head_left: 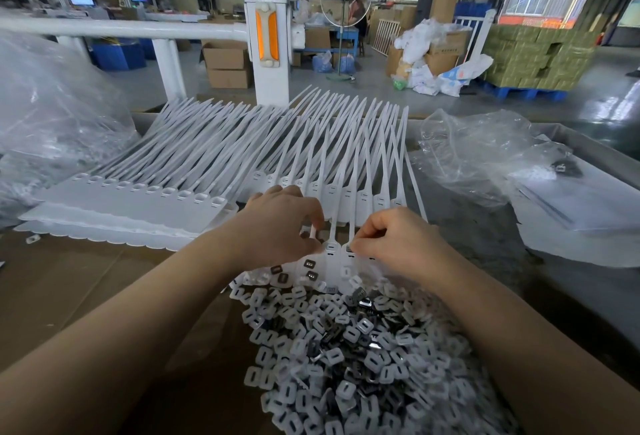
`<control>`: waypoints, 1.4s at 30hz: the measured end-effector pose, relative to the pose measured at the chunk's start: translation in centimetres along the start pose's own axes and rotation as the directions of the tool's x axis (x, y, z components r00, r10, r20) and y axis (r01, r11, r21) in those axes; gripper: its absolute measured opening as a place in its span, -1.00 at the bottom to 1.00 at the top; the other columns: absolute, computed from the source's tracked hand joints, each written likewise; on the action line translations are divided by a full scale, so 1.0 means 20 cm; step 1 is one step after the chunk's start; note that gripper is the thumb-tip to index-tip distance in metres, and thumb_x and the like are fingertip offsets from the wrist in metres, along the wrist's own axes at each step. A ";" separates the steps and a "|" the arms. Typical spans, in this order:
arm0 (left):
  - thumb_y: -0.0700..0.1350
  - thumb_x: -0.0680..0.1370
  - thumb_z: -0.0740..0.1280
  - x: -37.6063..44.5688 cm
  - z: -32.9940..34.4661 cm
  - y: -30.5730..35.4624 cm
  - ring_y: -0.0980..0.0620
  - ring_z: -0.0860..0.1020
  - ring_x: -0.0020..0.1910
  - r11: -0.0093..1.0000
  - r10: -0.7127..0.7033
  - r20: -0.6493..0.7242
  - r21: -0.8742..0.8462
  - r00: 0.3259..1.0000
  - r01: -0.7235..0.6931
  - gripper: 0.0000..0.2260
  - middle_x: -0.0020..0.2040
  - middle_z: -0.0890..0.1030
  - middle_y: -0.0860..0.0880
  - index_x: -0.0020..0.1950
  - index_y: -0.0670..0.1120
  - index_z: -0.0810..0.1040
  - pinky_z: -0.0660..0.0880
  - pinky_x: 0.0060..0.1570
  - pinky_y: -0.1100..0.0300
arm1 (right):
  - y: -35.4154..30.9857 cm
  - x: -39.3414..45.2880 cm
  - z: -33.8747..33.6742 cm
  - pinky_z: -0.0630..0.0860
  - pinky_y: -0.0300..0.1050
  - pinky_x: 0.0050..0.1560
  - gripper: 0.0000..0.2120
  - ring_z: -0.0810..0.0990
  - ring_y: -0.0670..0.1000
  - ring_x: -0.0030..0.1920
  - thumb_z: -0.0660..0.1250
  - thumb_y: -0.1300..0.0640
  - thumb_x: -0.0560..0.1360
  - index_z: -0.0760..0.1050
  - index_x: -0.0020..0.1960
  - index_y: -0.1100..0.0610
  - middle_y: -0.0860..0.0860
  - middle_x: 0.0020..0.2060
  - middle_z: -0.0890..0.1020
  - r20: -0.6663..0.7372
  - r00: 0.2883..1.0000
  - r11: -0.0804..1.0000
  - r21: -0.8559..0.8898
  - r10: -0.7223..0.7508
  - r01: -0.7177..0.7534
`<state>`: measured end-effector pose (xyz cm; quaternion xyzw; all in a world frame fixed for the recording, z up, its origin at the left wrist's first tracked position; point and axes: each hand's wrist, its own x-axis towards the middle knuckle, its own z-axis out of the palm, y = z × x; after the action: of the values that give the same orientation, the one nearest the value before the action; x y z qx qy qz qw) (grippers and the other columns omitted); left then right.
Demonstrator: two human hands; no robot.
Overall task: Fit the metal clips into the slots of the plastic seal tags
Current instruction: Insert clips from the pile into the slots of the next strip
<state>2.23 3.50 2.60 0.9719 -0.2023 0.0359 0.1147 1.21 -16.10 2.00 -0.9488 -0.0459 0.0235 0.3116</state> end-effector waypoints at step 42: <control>-0.12 0.54 0.43 0.01 0.02 0.07 0.22 0.59 -0.29 0.766 -0.021 0.089 -0.638 0.996 0.073 -0.95 -0.27 0.66 0.05 -0.11 0.01 0.60 0.50 -0.25 0.37 | 0.06 0.04 -0.01 0.50 -0.20 -0.17 -0.94 0.60 -0.25 -0.26 0.40 -0.03 0.51 0.60 -0.14 -0.11 -0.23 -0.29 0.65 -0.002 0.994 0.971 0.213 -0.109 0.107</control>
<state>1.88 1.99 2.52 0.8800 -0.1823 -0.0755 0.4321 2.16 -17.13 1.35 -0.9059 -0.0961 0.0161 0.4121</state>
